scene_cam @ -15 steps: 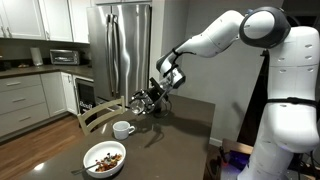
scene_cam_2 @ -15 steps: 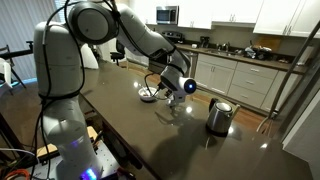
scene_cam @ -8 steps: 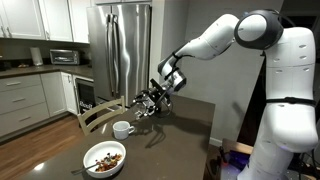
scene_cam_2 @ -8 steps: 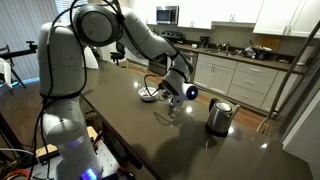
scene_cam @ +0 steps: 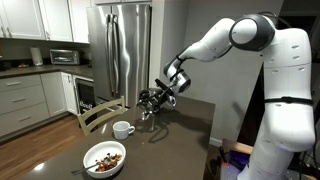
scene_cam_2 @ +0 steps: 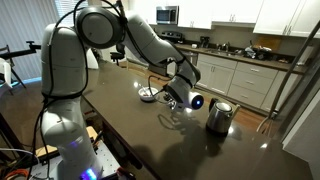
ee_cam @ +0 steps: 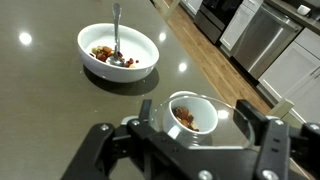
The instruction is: Pick up the glass cup and pour some of it's content into the bowl
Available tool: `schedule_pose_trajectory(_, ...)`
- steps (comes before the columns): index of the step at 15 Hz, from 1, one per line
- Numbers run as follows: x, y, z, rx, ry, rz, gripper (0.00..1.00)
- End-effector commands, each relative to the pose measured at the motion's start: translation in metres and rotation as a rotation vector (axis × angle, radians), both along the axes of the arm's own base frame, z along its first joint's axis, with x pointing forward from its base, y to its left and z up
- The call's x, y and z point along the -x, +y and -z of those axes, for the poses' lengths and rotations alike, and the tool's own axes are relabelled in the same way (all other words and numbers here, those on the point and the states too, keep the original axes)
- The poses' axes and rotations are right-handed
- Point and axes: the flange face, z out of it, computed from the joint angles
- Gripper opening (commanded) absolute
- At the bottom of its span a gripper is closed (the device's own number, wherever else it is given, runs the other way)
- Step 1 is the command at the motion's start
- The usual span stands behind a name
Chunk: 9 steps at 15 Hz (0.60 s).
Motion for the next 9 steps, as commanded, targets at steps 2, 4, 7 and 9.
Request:
schedule_pose_trajectory(2, 0.0069, -0.0125, 0.0015, -0.051, 0.039, 0.051, 0.59)
schedule_pose_trajectory(4, 0.0039, -0.0096, 0.0054, -0.015, 0.029, 0.026, 0.84)
schedule_pose_trajectory(7, 0.0038, -0.0083, 0.0072, -0.016, 0.032, 0.024, 0.84)
schedule_pose_trajectory(9, 0.0039, -0.0109, 0.0094, -0.03, 0.036, 0.028, 0.59)
